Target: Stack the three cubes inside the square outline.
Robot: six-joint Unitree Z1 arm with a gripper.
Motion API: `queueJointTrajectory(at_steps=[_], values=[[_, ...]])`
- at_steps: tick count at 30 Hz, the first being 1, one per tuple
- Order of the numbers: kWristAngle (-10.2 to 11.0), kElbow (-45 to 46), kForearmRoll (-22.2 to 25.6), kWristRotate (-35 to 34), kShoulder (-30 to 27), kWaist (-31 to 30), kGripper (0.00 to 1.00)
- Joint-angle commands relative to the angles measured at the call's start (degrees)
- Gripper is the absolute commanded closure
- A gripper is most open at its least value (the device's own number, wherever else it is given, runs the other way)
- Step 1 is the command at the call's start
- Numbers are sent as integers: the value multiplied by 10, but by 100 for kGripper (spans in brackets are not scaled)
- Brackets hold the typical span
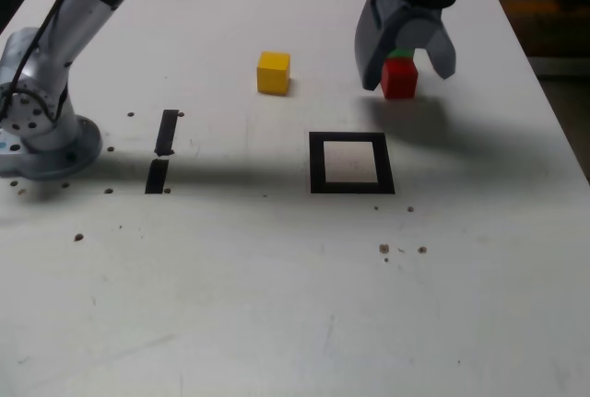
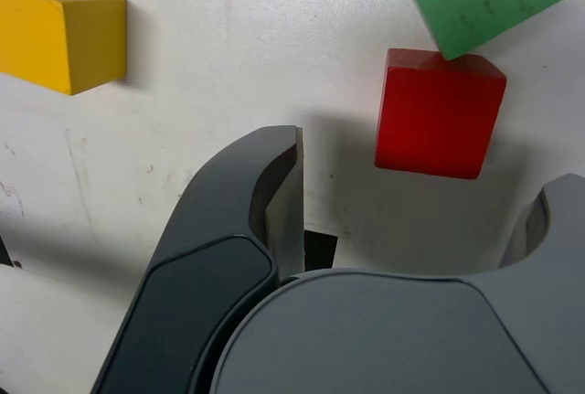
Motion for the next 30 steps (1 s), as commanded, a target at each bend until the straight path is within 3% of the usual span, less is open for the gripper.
queueJointTrajectory(at_steps=[1,19,30], values=[[-2,0,1,3,7,3,16],[-13,-12,-27,0,27,29,48],[-22,-48,-8,0,48,40,68]])
